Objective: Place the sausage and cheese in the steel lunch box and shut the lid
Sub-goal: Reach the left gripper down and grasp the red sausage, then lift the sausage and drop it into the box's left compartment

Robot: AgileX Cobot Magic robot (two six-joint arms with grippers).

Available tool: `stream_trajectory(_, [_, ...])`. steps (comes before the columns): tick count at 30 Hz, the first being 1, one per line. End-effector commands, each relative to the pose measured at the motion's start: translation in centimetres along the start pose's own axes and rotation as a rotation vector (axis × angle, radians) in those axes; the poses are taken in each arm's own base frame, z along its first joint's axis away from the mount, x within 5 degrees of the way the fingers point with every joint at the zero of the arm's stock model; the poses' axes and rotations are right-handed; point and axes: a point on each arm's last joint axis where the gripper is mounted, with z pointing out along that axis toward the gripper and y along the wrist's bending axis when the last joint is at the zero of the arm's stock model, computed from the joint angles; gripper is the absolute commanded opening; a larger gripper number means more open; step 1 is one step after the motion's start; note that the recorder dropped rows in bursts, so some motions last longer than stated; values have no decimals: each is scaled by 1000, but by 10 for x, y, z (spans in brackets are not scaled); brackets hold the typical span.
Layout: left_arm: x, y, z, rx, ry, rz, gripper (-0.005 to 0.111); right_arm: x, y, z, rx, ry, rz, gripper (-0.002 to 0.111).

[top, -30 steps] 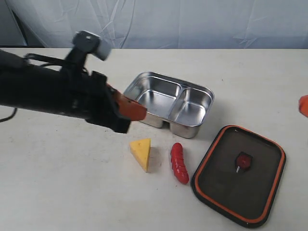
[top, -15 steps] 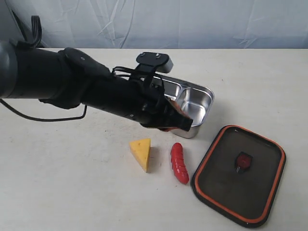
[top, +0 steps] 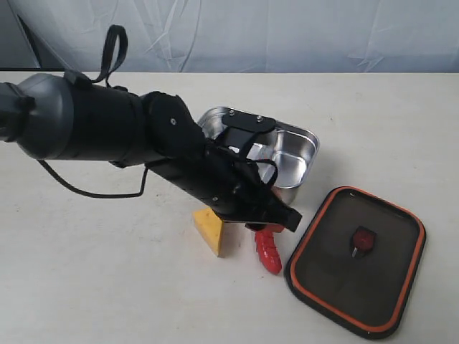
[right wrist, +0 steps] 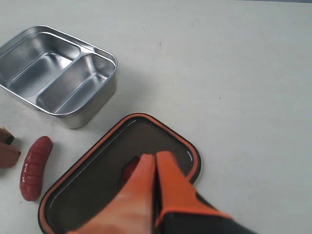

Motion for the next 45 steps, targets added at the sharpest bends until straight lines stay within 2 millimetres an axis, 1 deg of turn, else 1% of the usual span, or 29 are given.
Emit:
stream_trajectory(1, [3, -1, 10, -48, 33, -14, 44, 0, -1, 0, 2, -13, -9, 0])
stream_trajectory(9, [4, 7, 36, -74, 79, -65, 44, 0, -1, 0, 0, -11, -5, 0])
stream_trajectory(16, [5, 11, 55, -76, 116, -96, 44, 0, -1, 0, 0, -11, -5, 0])
stream_trajectory(23, [15, 16, 70, -83, 186, -114, 44, 1, -1, 0, 1, -10, -6, 0])
stream_trajectory(24, [17, 17, 71, -85, 194, -116, 43, 1, -1, 0, 1, -10, -6, 0])
stream_trajectory(26, [18, 17, 71, -84, 206, -112, 35, 1, -1, 0, 3, -8, -6, 0])
stream_trajectory(30, [15, 14, 66, -80, 194, -113, 3, 1, -1, 0, 4, -9, -7, 0])
stream_trajectory(31, [13, 13, 64, -78, 186, -111, 0, 1, -1, 0, 5, -8, -7, 0])
stream_trajectory(34, [10, 10, 57, -71, 178, -99, 0, 1, -1, 0, 6, -8, -8, 0])
stream_trajectory(37, [6, 4, 45, -59, 170, -84, 0, 1, -1, 0, 6, -8, -8, 0])
stream_trajectory(42, [-3, -6, 19, -46, 136, -34, 0, 1, -1, 0, 6, -8, -8, 0])
stream_trajectory(45, [-10, -13, -1, -40, 89, 3, 0, 1, -1, 0, 6, -8, -8, 0])
